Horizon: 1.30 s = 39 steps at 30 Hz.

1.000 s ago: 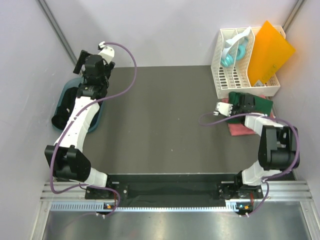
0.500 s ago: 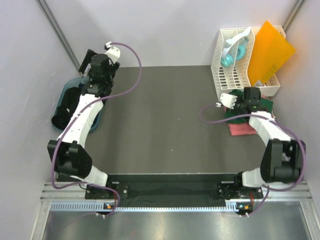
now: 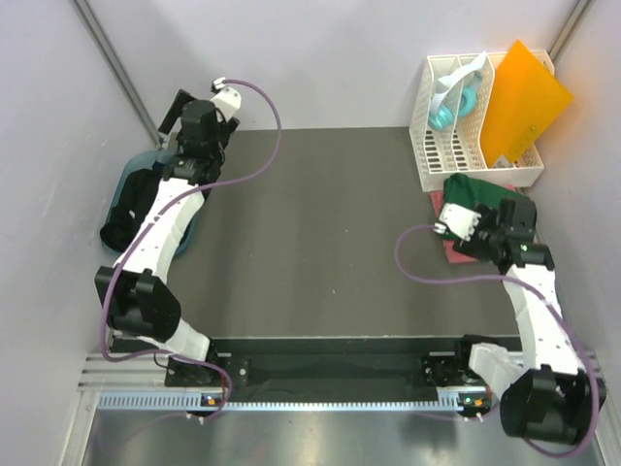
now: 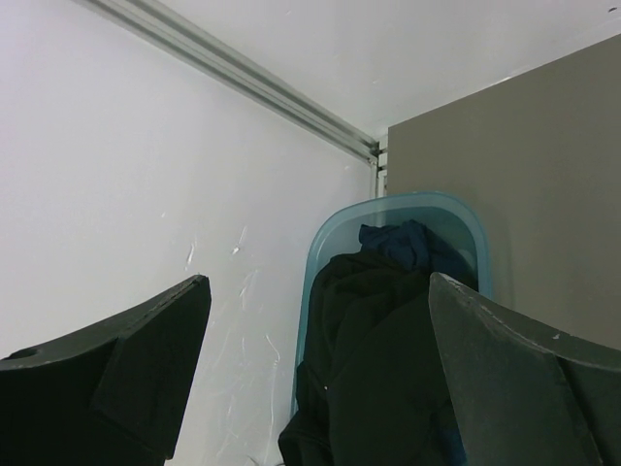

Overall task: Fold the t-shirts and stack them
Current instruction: Put the neatly folded tshirt into the corner of the board with the right arm

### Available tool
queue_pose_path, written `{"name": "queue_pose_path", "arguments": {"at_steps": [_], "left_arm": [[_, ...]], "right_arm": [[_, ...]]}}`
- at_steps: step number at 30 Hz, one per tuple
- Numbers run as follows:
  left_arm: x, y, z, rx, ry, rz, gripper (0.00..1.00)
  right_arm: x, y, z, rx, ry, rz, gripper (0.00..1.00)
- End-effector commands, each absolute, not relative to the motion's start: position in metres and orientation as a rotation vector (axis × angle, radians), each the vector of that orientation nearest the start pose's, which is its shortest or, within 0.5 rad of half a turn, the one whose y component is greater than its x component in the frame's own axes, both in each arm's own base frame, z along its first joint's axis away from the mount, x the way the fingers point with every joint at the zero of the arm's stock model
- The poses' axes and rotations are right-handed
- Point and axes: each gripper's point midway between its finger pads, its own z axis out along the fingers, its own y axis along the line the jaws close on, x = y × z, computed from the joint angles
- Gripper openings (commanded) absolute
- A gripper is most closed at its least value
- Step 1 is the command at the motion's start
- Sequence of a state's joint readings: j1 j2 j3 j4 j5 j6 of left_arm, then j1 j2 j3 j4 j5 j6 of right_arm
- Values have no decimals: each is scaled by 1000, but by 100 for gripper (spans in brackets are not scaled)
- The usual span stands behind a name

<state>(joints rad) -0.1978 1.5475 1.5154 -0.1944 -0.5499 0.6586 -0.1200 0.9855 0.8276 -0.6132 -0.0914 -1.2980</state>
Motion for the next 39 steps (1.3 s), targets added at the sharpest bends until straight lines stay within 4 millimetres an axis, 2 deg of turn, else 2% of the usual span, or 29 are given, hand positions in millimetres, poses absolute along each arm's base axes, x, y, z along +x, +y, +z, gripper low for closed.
{"name": "queue_pose_path", "arguments": {"at_steps": [1, 4, 8, 9, 11, 14, 18, 23, 29, 39], "left_arm": [[471, 4, 375, 412, 1728, 805, 98], [472, -10, 376, 473, 1718, 821, 98], [474, -23, 388, 499, 1679, 823, 99], [474, -24, 391, 497, 1673, 825, 99], [472, -27, 392, 495, 1668, 819, 99], [468, -32, 387, 512, 1675, 817, 99], [465, -35, 387, 547, 1663, 838, 99], [464, -41, 397, 585, 1647, 846, 99], [469, -47, 406, 659, 1616, 872, 99], [475, -71, 420, 709, 1581, 894, 99]], "right_arm": [[264, -56, 158, -1128, 2048, -443, 71], [252, -59, 149, -1034, 2046, -454, 76], [241, -61, 126, -962, 2091, -432, 78], [245, -64, 126, -915, 2088, -447, 78], [247, -70, 114, -862, 2120, -448, 78], [259, -80, 107, -747, 2152, -463, 79], [276, -92, 116, -589, 2133, -461, 78], [281, -103, 132, -521, 2070, -487, 79], [277, -116, 122, -482, 2059, -499, 79], [272, -132, 111, -498, 2063, -536, 80]]}}
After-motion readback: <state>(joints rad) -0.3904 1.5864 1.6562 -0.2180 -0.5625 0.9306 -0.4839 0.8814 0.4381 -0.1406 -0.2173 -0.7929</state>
